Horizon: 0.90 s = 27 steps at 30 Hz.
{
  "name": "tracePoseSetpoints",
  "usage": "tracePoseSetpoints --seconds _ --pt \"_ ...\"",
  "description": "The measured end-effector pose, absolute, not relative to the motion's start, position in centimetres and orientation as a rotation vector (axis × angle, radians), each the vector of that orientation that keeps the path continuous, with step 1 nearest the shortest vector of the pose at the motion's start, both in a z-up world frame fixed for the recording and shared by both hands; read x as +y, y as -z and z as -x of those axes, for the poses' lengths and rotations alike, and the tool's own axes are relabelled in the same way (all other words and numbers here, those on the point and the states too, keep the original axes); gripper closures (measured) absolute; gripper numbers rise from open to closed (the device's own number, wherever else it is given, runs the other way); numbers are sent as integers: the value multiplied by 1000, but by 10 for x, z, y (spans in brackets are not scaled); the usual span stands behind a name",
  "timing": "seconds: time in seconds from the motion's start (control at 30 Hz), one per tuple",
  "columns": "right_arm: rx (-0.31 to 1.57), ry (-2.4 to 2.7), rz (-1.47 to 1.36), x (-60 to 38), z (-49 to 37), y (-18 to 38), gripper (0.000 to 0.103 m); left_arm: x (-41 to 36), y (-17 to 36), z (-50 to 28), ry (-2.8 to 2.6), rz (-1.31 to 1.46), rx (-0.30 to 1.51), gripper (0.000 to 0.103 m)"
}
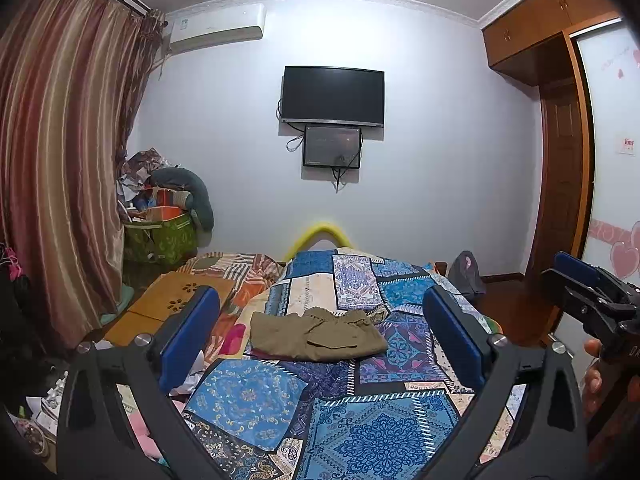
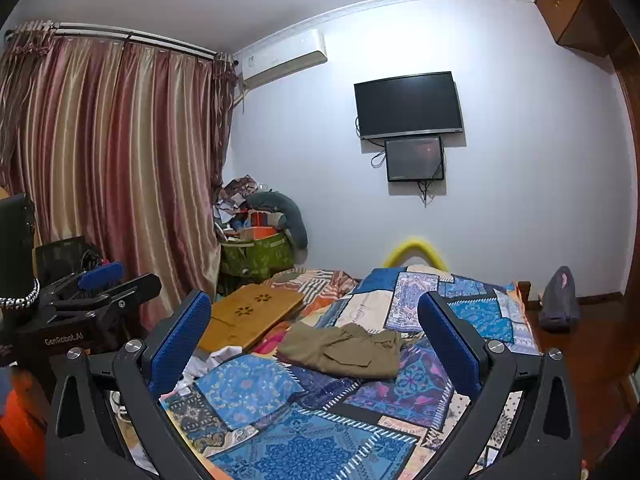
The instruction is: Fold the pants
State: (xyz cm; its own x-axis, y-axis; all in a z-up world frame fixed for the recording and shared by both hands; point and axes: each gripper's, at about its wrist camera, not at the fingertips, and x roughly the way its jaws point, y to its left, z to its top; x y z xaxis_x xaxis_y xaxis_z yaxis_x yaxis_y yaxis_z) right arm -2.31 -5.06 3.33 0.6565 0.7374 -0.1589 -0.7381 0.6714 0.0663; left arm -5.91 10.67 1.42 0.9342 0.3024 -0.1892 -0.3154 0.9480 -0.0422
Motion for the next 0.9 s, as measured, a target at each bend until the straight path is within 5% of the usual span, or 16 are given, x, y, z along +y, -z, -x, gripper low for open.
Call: tracePoseSetpoints --seconds 0.9 --pt "202 -826 -5 -50 24 -32 0 100 -12 52 -294 41 187 0"
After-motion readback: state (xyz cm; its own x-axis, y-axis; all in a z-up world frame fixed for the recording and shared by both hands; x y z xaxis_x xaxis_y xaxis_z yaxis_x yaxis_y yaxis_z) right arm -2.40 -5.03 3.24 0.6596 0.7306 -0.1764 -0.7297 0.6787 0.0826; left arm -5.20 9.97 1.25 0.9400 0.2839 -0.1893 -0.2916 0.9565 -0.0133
